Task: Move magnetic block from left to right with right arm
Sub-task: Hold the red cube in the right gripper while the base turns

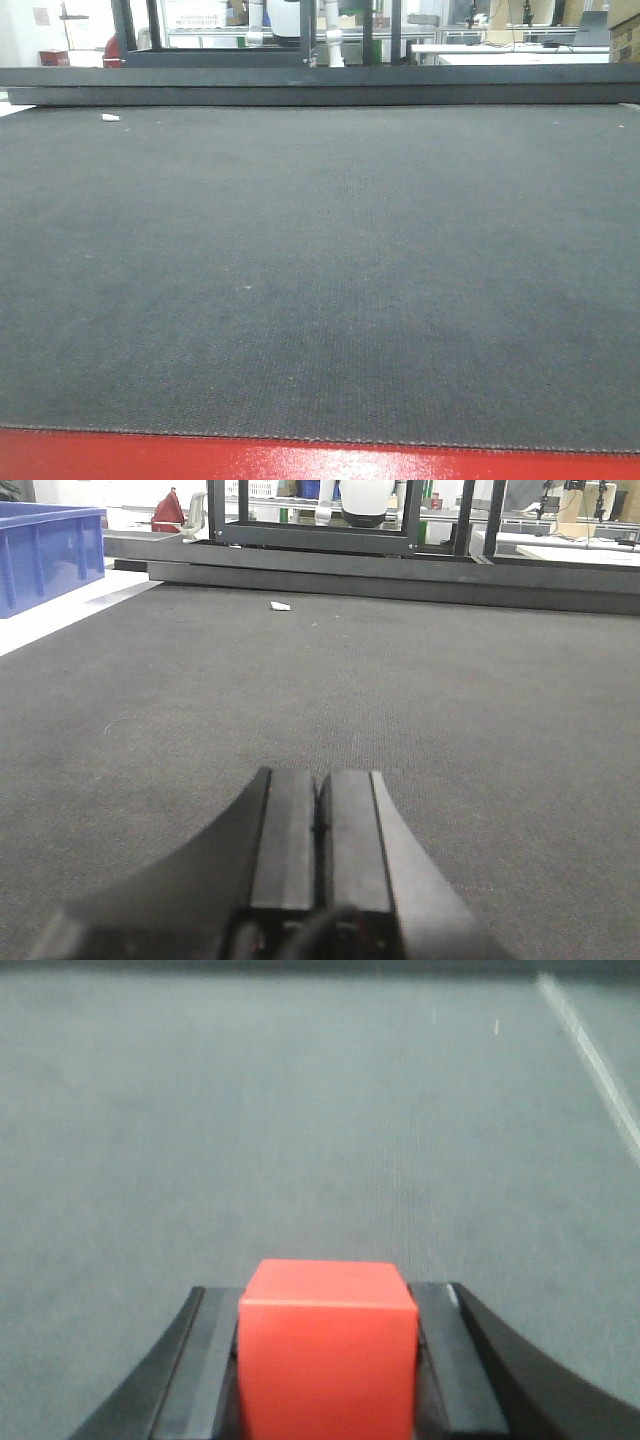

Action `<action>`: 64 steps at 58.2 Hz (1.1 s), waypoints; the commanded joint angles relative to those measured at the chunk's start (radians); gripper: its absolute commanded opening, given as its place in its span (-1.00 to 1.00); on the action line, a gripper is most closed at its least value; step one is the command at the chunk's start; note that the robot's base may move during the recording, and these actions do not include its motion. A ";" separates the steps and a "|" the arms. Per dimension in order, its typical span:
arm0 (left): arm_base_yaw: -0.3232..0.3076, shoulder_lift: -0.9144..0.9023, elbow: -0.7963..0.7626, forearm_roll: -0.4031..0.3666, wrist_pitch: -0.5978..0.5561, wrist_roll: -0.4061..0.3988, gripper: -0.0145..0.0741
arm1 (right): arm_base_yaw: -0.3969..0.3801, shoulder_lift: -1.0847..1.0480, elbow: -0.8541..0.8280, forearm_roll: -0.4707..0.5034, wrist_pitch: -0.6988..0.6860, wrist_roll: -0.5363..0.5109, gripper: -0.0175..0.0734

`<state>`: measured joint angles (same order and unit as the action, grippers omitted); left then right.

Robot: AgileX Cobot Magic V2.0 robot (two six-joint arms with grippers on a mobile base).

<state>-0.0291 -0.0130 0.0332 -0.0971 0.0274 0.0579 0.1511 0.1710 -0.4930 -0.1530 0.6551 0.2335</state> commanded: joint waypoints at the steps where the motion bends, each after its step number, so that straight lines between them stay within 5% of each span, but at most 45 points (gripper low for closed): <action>1: 0.002 -0.013 0.008 -0.005 -0.084 -0.006 -0.96 | -0.006 -0.015 -0.036 -0.023 -0.110 -0.011 -0.12; 64: 0.002 -0.013 0.008 -0.005 -0.084 -0.006 -0.96 | -0.006 -0.018 -0.032 -0.023 -0.145 -0.011 -0.12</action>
<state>-0.0291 -0.0130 0.0332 -0.0971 0.0274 0.0579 0.1511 0.1404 -0.4930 -0.1530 0.6039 0.2314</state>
